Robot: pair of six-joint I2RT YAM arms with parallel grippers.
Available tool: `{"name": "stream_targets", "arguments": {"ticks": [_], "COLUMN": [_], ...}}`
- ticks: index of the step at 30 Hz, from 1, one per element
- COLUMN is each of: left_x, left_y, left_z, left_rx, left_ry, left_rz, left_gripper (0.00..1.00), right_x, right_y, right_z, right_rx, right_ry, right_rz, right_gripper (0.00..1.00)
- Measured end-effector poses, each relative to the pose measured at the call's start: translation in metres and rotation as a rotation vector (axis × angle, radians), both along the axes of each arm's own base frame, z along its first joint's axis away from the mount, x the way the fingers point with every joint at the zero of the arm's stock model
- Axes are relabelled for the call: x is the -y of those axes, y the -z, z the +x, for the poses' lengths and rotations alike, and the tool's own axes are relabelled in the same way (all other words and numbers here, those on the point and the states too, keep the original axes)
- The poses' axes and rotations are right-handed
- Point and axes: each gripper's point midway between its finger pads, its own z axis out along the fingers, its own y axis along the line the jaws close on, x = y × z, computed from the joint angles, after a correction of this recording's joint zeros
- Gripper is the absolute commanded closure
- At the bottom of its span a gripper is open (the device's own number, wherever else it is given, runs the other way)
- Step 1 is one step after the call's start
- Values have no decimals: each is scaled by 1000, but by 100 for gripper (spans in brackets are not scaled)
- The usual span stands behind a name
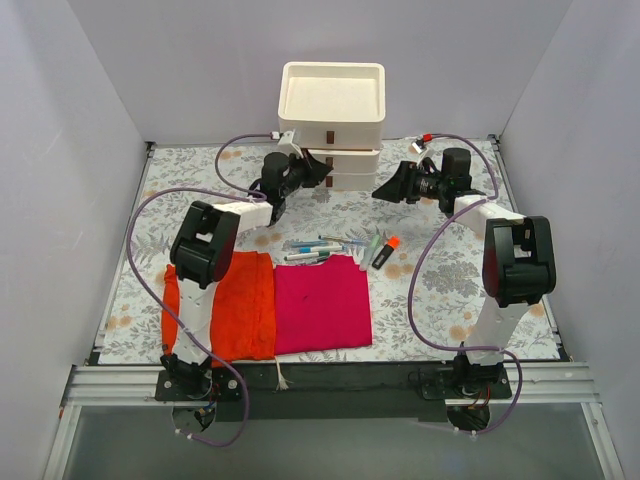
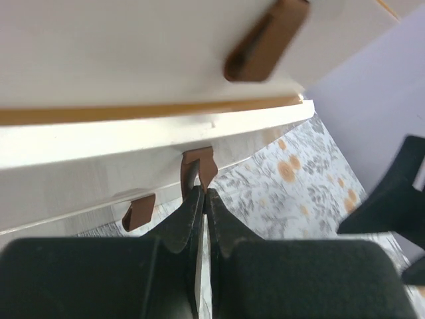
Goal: Sort the stationery into containers
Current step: Open the drawer in the storage box.
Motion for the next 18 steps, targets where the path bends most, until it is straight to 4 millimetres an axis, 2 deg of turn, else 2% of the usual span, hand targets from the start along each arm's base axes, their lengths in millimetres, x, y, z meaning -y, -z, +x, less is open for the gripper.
{"name": "stream_targets", "arguments": {"ticks": [6, 13, 16, 18], "left_x": [-4, -6, -7, -5], "left_y": [-7, -6, -5, -3], "left_z": [-47, -82, -94, -99], "left_rx": [-26, -32, -32, -30], "left_ry": [100, 202, 230, 243], "left_rz": [36, 81, 91, 98], "left_gripper": [100, 100, 100, 100], "right_x": [1, 0, 0, 0], "right_y": [-1, -1, 0, 1], "right_z": [0, -1, -4, -8], "right_rx": [1, 1, 0, 3], "right_ry": [-2, -9, -12, -22], "right_rz": [3, 6, 6, 8], "right_gripper": [31, 32, 36, 44]}}
